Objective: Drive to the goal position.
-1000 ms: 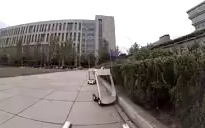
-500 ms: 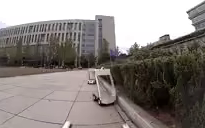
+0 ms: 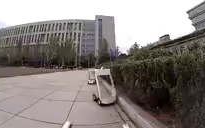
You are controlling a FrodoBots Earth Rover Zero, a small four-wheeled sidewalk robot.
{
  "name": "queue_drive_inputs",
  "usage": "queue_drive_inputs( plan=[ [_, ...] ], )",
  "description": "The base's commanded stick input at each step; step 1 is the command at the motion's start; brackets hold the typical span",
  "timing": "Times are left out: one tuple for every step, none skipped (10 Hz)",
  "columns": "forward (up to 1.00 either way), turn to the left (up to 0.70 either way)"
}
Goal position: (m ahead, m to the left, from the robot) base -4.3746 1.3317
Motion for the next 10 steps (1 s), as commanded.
queue_drive_inputs(
  plan=[
    [0.06, 0.0],
    [0.06, 0.0],
    [0.06, 0.0],
    [0.06, 0.0],
    [0.06, 0.0],
    [0.06, 0.0],
    [0.06, 0.0],
    [0.06, 0.0],
    [0.06, 0.0],
    [0.06, 0.0]
  ],
)
